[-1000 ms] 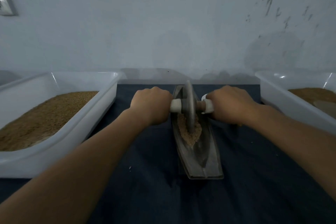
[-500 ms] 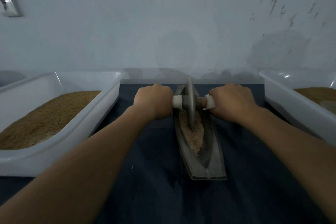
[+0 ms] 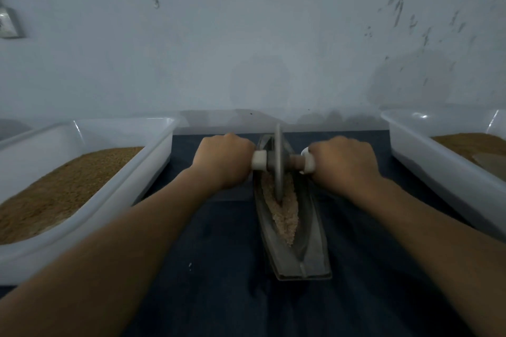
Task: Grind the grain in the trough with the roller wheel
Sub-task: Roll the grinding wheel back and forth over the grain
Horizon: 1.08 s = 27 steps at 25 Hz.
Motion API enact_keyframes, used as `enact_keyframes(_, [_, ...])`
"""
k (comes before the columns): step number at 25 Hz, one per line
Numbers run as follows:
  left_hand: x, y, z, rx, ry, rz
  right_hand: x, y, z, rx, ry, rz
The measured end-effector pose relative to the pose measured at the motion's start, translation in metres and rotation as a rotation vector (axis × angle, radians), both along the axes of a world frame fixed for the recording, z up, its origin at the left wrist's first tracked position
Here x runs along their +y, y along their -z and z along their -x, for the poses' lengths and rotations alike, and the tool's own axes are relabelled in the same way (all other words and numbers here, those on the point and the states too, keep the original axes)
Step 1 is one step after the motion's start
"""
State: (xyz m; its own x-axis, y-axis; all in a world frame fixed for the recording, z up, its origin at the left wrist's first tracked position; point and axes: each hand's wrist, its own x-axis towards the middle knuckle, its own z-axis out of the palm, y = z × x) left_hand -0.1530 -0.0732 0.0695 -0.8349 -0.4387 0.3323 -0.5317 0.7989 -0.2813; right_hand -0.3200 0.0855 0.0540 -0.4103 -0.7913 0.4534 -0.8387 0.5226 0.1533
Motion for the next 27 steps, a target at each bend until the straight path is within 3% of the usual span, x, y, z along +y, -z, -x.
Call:
enact_keyframes(2, [-0.008, -0.005, 0.013, -0.018, -0.036, -0.056, -0.018, -0.008, 0.007, -0.024, 0.035, -0.057])
enact_keyframes(4, [0.0, -0.005, 0.005, -0.033, -0.007, 0.015, -0.005, -0.003, 0.007, -0.041, 0.006, -0.042])
enact_keyframes(9, [0.026, 0.01, -0.052, 0.156, 0.298, 0.294, 0.064, 0.018, -0.015, 0.226, -0.157, 0.084])
enact_keyframes(12, [0.018, 0.014, -0.033, 0.094, 0.134, 0.204, 0.041, 0.012, -0.011, 0.18, -0.092, 0.042])
enact_keyframes(14, [0.005, 0.006, -0.008, 0.046, 0.008, 0.06, 0.006, -0.002, -0.006, 0.033, 0.008, -0.006])
enact_keyframes(17, [-0.006, 0.0, 0.004, -0.005, -0.014, -0.135, -0.015, -0.013, 0.0, -0.01, 0.039, -0.071])
enact_keyframes(19, [0.0, 0.001, -0.012, -0.037, 0.03, -0.142, 0.004, -0.009, -0.001, 0.032, -0.032, -0.071])
enact_keyframes(23, [0.005, 0.005, -0.042, -0.125, 0.095, -0.171, 0.05, 0.008, -0.012, 0.265, -0.216, 0.131])
enact_keyframes(25, [0.005, 0.006, -0.035, -0.107, 0.053, -0.151, 0.043, 0.009, -0.013, 0.211, -0.162, 0.11])
enact_keyframes(27, [0.002, 0.004, -0.017, -0.059, -0.005, -0.177, 0.016, -0.001, -0.011, 0.037, -0.036, 0.0])
